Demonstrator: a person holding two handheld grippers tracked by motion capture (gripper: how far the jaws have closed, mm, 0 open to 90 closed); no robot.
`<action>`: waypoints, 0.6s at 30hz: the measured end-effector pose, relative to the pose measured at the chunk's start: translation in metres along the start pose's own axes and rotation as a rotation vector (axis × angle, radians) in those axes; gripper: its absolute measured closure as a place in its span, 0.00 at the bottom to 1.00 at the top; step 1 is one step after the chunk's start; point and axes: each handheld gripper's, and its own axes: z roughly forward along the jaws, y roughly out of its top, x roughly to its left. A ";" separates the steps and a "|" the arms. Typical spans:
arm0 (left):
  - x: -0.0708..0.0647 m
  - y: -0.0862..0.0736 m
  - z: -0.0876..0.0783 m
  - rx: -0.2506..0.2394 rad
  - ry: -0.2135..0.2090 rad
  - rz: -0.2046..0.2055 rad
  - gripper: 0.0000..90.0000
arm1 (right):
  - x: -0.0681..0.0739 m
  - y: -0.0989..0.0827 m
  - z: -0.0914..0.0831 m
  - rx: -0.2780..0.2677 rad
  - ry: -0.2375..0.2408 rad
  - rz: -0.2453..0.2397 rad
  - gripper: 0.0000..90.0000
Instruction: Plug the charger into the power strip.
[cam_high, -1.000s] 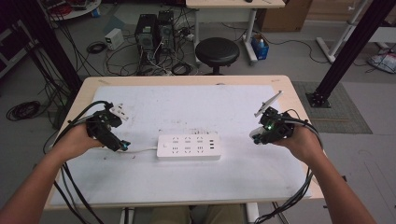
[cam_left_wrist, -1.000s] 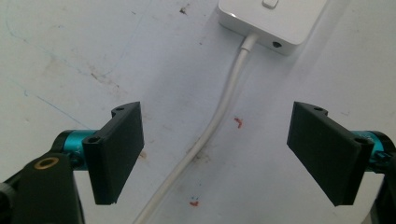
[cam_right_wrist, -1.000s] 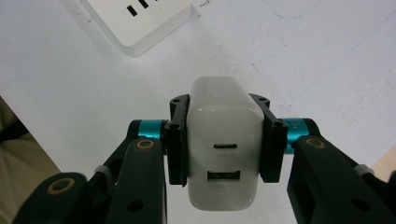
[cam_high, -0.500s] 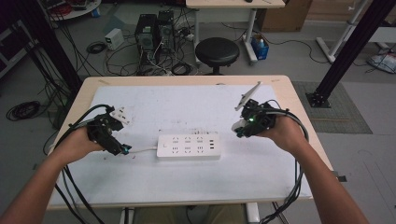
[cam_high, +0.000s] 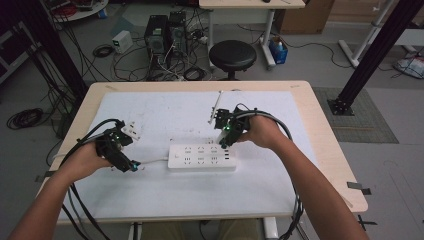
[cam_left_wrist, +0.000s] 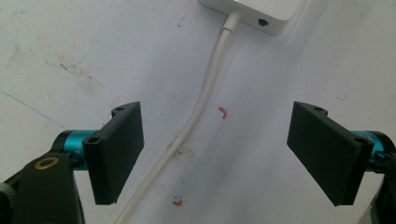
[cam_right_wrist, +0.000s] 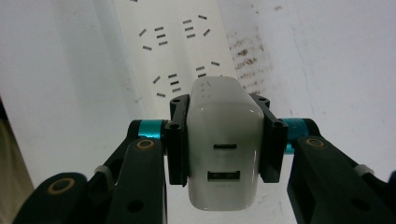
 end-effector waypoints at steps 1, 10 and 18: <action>0.000 0.000 0.000 -0.001 0.002 0.004 0.21 | -0.001 0.003 0.003 0.005 0.001 -0.011 0.69; -0.004 -0.003 0.002 -0.005 -0.001 -0.006 0.21 | 0.001 0.026 0.027 0.110 0.005 -0.128 0.69; -0.006 -0.007 0.006 -0.020 -0.006 -0.028 0.21 | 0.001 0.034 0.041 0.138 0.021 -0.166 0.69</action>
